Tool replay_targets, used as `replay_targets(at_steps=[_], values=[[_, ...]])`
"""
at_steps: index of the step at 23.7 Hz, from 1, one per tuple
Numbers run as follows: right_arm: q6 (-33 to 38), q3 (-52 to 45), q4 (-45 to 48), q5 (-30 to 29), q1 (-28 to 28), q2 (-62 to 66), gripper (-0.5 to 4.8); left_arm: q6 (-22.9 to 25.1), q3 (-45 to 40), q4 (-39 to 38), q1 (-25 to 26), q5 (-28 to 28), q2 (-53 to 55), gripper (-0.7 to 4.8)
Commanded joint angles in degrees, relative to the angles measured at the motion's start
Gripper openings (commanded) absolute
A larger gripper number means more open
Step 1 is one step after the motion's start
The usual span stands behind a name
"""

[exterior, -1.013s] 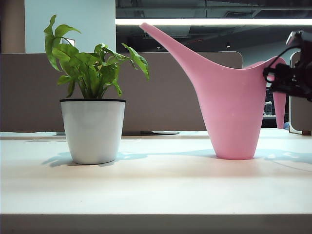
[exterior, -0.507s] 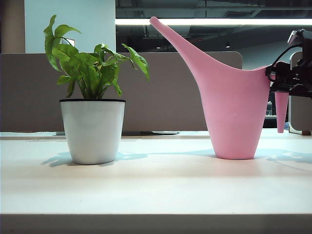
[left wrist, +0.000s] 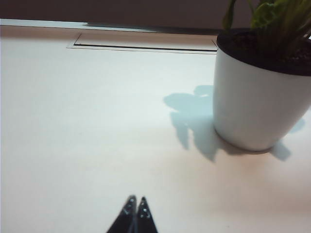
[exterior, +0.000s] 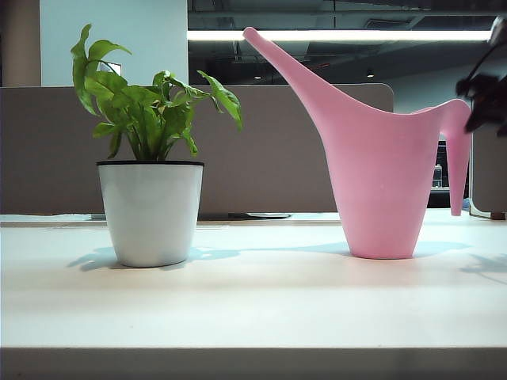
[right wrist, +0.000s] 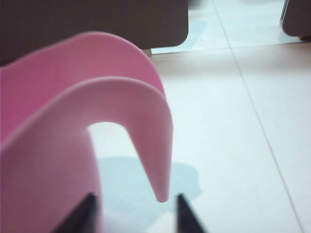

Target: Pick up the watering can from the table, water the potted plant, and put the can back.

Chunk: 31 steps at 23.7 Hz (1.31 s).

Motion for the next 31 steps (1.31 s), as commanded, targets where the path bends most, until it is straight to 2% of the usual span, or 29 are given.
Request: replay_targets(at_steps=[1, 3, 4, 6, 11, 15, 17, 18, 20, 24, 31], values=[[1.86, -1.95, -3.98, -1.51, 0.17, -8.11, 0.89, -0.22, 0.26, -0.26, 0.04, 0.31, 0.02, -0.05], [2.47, -3.02, -9.09, -1.86, 0.2, -13.4, 0.69, -0.22, 0.28, -0.31, 0.02, 0.31, 0.02, -0.05], [2.93, -4.5, -13.29, -1.84, 0.52, -19.04, 0.36, -0.22, 0.28, -0.48, 0.02, 0.72, 0.02, -0.05], [2.89, -7.87, -14.58, -1.44, 1.18, -26.86, -0.05, -0.24, 0.26, -0.77, 0.02, 2.4, 0.02, -0.05], [2.78, -13.51, -16.46, -2.45, 2.49, -40.3, -0.05, -0.24, 0.31, -0.66, 0.02, 5.4, 0.02, -0.05], [2.75, -15.39, -25.44, -3.02, 6.25, -50.95, -0.05, -0.2, 0.31, -0.44, 0.02, 5.44, 0.02, -0.05], [2.78, -15.61, -30.86, 0.26, 8.22, -53.99, -0.05, -0.2, 0.31, -0.46, 0.02, 5.44, 0.02, -0.05], [2.82, -16.48, -33.83, 4.04, 9.38, -55.67, -0.05, -0.2, 0.31, -0.46, 0.02, 5.46, 0.02, -0.05], [2.82, -19.58, -32.83, 6.1, 10.32, -58.51, -0.05, -0.2, 0.31, -0.5, 0.02, 5.9, 0.02, -0.05], [2.82, -25.31, -28.81, 6.1, 10.86, -64.67, -0.05, -0.17, 0.31, -0.46, 0.02, 7.34, 0.02, -0.05], [2.71, -34.36, -27.76, 6.34, 10.82, -75.01, -0.05, -0.15, 0.31, -0.48, 0.04, 7.34, 0.02, -0.05]])
